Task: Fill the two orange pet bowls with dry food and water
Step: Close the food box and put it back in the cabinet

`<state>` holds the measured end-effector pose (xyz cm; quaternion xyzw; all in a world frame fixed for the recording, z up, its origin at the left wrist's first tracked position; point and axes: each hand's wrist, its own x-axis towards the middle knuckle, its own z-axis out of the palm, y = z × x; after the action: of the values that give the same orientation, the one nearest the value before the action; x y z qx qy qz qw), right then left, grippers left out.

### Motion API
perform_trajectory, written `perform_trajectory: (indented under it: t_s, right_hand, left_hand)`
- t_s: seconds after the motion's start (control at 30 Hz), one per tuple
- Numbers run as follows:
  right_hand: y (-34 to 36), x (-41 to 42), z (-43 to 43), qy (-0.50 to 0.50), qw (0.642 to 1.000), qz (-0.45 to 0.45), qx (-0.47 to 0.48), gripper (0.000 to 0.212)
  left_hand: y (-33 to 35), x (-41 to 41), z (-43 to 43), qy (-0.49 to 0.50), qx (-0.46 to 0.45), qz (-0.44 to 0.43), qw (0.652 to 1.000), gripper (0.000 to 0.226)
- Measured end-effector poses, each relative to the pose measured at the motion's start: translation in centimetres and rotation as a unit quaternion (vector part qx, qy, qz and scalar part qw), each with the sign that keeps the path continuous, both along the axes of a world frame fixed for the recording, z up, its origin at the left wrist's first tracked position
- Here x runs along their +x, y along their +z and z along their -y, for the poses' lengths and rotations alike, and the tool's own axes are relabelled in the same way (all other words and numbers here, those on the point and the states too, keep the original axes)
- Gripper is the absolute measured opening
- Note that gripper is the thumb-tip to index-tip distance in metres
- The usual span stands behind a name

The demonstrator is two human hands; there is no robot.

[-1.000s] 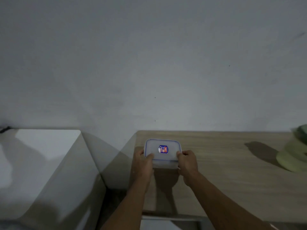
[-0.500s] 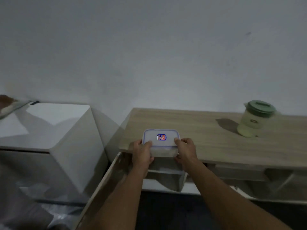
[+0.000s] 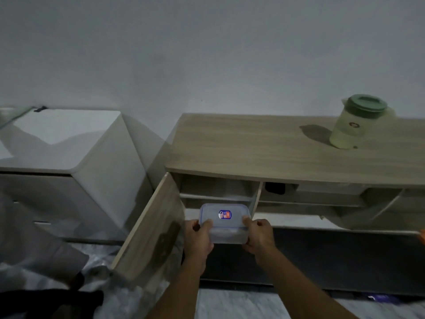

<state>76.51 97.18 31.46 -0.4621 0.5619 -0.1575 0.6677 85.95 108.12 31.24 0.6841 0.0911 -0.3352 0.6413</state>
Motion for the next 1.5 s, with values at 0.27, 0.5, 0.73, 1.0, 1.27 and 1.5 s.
perform_trajectory:
  t_s: [0.27, 0.5, 0.73, 1.0, 1.27, 1.5]
  right_hand:
    - [-8.2, 1.7, -3.0, -0.046, 0.997, -0.058, 0.023, 0.023]
    - [-16.6, 2.9, -2.3, -0.043, 0.995, -0.067, 0.053, 0.021]
    - [-26.8, 7.4, 2.4, -0.069, 0.996, -0.032, -0.051, 0.024]
    - [-35.0, 12.3, 6.3, -0.053, 0.987, 0.042, -0.146, 0.034]
    - [-40.5, 14.8, 6.8, -0.071, 0.961, 0.124, -0.235, 0.030]
    - [-41.5, 14.4, 7.0, -0.026, 0.971, 0.145, -0.187, 0.028]
  left_hand:
    - [-10.2, 2.3, -1.7, 0.003, 0.058, -0.047, 0.997, 0.033]
    - [-19.3, 3.2, -1.1, 0.019, 0.077, -0.090, 0.993, 0.036]
    - [-27.8, 7.1, 4.4, 0.005, 0.034, 0.001, 0.999, 0.033]
    - [-34.9, 11.8, 8.4, 0.008, 0.000, 0.151, 0.989, 0.026]
    - [-40.5, 14.0, 9.0, 0.020, -0.059, 0.242, 0.968, 0.043]
    - [-40.7, 14.0, 8.2, -0.005, -0.139, 0.178, 0.974, 0.043]
